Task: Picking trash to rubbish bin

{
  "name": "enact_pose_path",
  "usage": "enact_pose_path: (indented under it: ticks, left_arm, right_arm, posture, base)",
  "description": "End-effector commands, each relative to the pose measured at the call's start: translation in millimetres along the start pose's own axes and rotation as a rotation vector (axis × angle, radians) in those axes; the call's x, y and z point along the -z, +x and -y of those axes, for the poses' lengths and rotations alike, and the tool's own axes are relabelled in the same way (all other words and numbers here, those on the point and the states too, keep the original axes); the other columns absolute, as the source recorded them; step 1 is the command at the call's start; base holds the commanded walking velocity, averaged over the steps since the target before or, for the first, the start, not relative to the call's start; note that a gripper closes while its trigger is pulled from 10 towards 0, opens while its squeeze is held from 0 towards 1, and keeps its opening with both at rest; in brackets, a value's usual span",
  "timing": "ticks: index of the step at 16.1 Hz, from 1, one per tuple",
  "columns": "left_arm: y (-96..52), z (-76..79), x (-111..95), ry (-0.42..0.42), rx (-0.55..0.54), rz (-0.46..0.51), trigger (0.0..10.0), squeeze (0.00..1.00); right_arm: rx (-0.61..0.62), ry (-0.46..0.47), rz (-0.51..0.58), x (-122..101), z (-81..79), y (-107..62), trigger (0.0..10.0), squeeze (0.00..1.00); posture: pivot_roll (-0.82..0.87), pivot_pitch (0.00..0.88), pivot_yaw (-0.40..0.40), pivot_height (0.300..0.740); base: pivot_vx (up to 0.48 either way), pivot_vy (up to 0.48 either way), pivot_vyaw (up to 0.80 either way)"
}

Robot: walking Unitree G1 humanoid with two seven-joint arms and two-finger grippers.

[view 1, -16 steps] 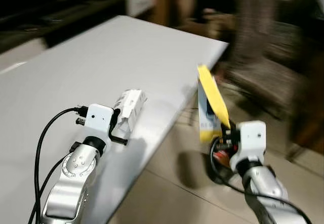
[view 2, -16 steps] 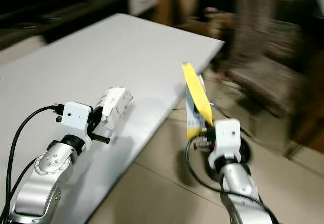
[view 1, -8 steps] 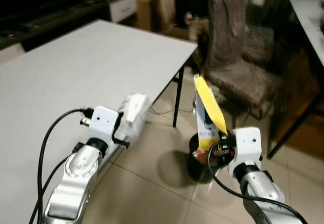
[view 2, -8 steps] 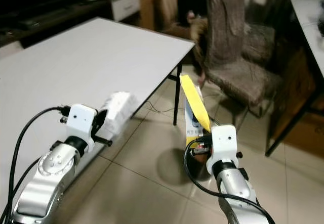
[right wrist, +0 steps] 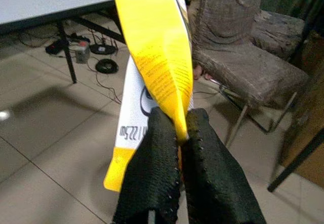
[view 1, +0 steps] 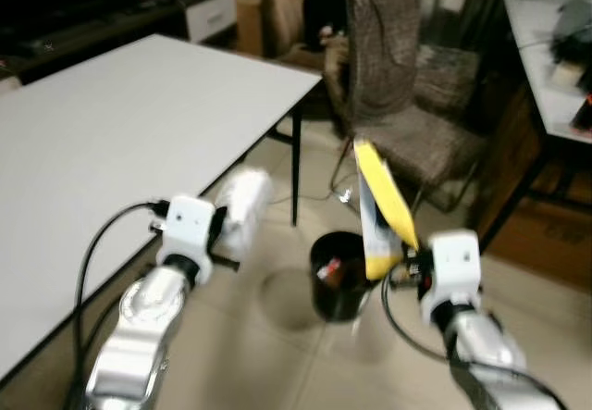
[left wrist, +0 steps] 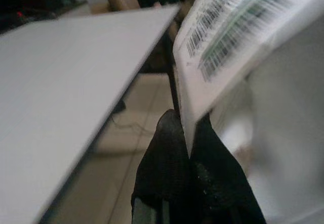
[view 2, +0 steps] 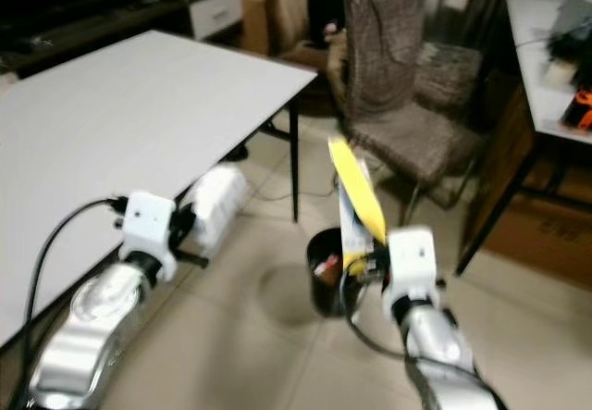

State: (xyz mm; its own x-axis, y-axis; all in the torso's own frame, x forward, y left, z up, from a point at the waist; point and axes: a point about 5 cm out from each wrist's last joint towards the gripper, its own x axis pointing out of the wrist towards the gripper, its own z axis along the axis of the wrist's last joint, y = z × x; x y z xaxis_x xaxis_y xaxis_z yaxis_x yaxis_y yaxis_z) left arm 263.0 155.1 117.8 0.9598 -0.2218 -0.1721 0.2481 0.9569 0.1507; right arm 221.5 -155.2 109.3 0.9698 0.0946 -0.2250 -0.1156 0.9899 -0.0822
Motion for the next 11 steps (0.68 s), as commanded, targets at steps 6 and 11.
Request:
enact_pose_path:
  ticks: [6,11]
  left_arm:
    - [-1.9,-4.3,3,0.036,0.004,-0.006,10.0,0.00]
    - [-2.3,-8.0,7,0.035,-0.003,-0.002,10.0,0.00]
  right_arm:
    - [0.010,0.047,-0.041,11,-1.5,1.4,10.0,0.00]
    - [0.002,-0.020,-0.064,19,3.6,8.2,10.0,0.00]
  posture:
    - [-0.09,0.000,0.031,0.740]
    - [-0.08,0.000,0.023,0.740]
  base:
    - [0.000,0.000,-0.13]
    - [0.000,0.000,-0.80]
